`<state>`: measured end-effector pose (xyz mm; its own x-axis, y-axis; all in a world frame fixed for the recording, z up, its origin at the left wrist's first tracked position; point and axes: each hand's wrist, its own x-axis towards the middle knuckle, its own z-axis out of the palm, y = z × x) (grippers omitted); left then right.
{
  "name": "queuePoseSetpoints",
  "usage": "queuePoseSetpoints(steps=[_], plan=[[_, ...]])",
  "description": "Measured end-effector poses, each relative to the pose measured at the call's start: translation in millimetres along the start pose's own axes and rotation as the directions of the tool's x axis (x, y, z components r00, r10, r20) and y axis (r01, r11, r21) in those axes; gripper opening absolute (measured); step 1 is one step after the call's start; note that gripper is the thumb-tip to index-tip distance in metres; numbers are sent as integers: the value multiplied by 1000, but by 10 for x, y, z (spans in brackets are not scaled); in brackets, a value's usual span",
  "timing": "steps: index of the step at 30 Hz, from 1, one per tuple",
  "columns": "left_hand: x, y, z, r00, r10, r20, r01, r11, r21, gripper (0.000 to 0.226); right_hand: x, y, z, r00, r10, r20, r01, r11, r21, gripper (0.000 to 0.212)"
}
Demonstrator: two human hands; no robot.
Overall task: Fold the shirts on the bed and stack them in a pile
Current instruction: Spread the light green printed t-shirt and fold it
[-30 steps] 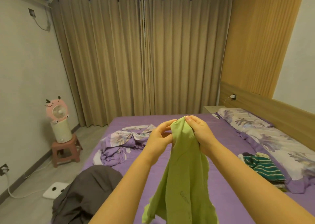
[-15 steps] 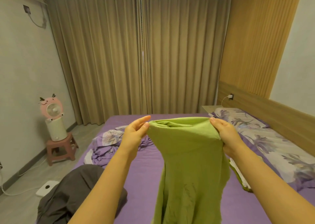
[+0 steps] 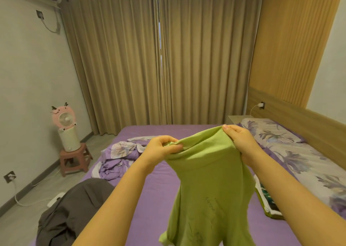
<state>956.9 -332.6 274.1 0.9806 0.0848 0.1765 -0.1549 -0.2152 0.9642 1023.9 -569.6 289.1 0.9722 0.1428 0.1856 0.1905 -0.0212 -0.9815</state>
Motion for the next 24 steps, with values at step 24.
queuePoseSetpoints(steps=[24], plan=[[-6,23,1082,975,191,-112,-130,904,408,51,7,8,-166,888,107,447,-231,944,234,30]])
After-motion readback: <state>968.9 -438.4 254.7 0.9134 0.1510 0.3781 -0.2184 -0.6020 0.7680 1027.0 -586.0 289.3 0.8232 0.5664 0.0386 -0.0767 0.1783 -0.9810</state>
